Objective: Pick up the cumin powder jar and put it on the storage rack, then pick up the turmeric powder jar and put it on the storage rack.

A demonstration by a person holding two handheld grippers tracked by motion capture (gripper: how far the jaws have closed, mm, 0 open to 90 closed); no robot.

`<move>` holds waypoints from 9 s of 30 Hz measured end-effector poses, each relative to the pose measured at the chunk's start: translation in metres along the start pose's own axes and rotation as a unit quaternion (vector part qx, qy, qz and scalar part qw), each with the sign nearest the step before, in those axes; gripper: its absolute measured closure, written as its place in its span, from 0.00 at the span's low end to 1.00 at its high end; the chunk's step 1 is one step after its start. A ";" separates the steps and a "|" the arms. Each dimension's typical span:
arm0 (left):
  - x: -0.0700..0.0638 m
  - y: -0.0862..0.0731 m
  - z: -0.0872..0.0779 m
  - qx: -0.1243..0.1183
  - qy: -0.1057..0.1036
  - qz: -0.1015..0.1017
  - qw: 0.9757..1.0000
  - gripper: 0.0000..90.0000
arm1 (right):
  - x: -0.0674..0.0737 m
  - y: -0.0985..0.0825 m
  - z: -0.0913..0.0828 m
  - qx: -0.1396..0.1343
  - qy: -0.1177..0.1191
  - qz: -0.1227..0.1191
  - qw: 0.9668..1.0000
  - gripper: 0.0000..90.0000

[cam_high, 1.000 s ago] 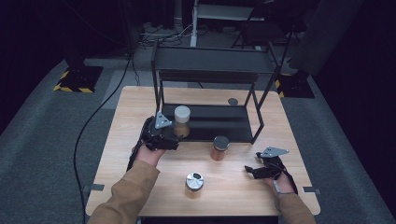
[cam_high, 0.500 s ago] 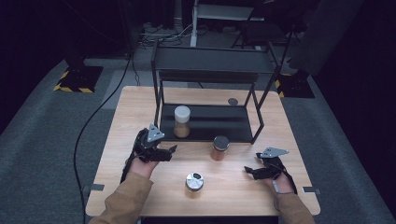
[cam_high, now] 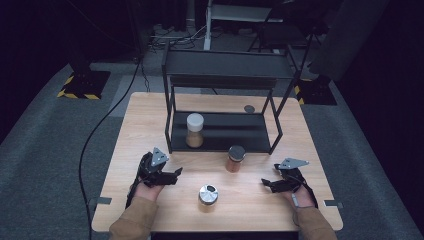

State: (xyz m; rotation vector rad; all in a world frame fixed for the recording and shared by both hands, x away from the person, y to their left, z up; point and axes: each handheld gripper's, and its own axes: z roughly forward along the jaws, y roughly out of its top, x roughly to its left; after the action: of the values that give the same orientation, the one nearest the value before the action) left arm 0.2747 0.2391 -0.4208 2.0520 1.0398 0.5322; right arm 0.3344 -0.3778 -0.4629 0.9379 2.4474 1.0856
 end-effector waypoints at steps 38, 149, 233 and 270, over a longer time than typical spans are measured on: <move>0.012 -0.028 0.024 0.062 -0.003 -0.014 0.998 0.03 | 0.000 0.000 0.000 0.000 0.000 0.000 1.000 0.12; 0.012 -0.027 0.025 0.064 -0.003 -0.015 0.998 0.02 | 0.104 0.093 -0.008 -0.084 0.079 -0.082 0.990 0.08; 0.013 -0.027 0.025 0.063 -0.006 -0.015 0.998 0.02 | 0.177 0.095 0.033 -0.039 0.106 -0.096 0.989 0.19; 0.013 -0.026 0.026 0.065 -0.006 -0.013 0.998 0.02 | 0.163 0.133 0.014 -0.033 0.117 -0.118 0.986 0.35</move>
State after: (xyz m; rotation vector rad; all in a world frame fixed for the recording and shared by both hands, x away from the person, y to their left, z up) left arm 0.2859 0.2485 -0.4572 2.1484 1.1180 0.4503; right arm 0.2800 -0.1944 -0.3753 0.5087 2.6061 1.2408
